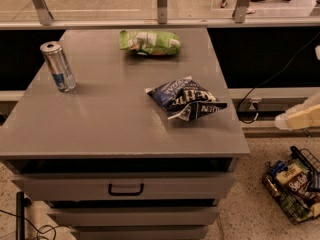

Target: Knock redbull can over

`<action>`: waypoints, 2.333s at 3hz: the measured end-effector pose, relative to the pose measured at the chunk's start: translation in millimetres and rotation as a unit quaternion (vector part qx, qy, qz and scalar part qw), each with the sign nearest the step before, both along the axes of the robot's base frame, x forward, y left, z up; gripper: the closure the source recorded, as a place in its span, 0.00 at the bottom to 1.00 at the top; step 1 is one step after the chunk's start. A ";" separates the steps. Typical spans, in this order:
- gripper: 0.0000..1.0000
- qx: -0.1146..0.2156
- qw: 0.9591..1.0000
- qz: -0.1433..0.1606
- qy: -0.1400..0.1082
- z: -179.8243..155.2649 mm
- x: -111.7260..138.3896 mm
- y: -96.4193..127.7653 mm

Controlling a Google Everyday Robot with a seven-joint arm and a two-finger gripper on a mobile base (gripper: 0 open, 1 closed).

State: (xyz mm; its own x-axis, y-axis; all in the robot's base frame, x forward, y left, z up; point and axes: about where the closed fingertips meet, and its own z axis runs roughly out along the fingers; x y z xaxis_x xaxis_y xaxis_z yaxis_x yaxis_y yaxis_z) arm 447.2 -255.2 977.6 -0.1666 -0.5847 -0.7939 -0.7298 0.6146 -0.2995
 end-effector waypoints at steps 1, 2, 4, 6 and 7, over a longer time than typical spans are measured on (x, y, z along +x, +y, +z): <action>0.00 0.064 0.996 0.043 -0.039 12.7 15.1 28.3; 0.00 0.064 0.996 0.043 -0.039 12.8 15.1 28.4; 0.00 0.067 0.990 0.111 -0.047 9.5 39.5 88.8; 0.00 0.089 0.980 0.170 -0.047 10.3 69.6 173.9; 0.00 0.121 0.974 0.185 -0.043 11.0 83.7 224.4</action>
Offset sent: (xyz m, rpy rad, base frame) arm 0.0127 0.0191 0.0080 0.1001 -0.0615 0.0630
